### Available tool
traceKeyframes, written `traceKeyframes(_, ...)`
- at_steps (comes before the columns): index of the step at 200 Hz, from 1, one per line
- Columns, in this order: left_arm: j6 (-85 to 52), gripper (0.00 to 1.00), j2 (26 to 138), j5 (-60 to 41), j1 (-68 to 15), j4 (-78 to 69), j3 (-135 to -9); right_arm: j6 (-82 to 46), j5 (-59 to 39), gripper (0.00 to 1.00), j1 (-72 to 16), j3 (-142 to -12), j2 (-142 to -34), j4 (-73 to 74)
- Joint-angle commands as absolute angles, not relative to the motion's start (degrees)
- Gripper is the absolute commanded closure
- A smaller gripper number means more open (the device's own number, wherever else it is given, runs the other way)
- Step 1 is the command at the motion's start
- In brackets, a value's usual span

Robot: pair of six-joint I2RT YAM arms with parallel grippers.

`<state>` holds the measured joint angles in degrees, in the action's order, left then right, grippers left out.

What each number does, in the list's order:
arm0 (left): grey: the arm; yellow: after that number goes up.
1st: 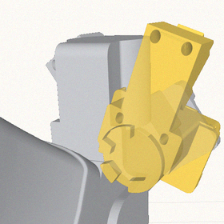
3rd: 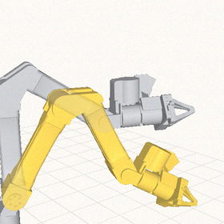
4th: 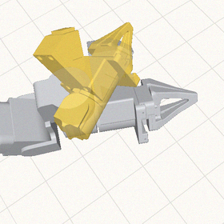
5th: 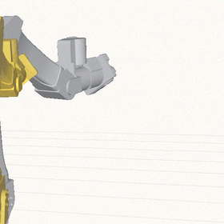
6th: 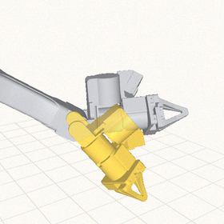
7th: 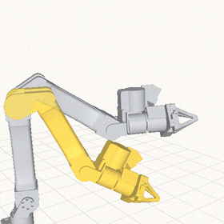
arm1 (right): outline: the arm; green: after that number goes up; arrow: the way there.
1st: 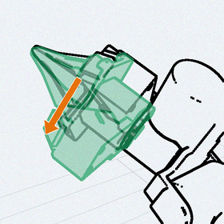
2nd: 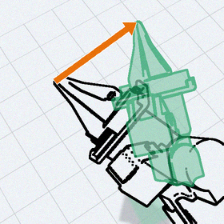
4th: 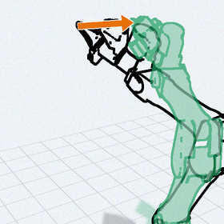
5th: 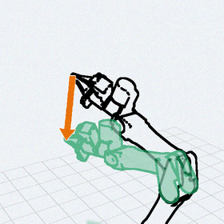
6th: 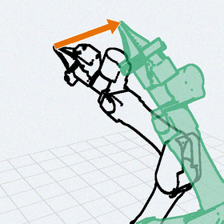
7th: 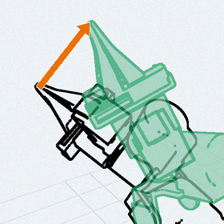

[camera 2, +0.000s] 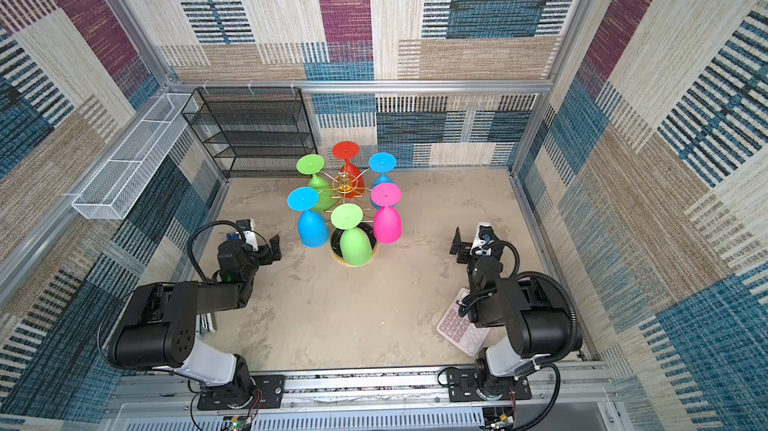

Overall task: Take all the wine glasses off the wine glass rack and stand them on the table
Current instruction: 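Raise both arms from rest and move grippers toward the glass rack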

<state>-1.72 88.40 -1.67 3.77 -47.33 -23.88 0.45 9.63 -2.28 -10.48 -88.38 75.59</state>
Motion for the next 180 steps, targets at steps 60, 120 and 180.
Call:
traceKeyframes(60, -2.05, 0.01, 87.95, -1.92, 4.13, -49.19, -23.25, 0.51, 9.91, 0.01, -2.28, -10.44, -88.16, 77.34)
traceKeyframes(120, -11.11, 0.01, 68.56, 12.32, 3.82, -31.53, -23.36, 0.12, 9.74, 0.01, -2.64, -18.12, -79.35, 57.32)
traceKeyframes(180, -34.68, 0.01, 53.58, 4.39, 4.22, -28.17, -24.13, -24.75, -13.12, 0.02, -2.11, -33.95, -68.08, 24.97)
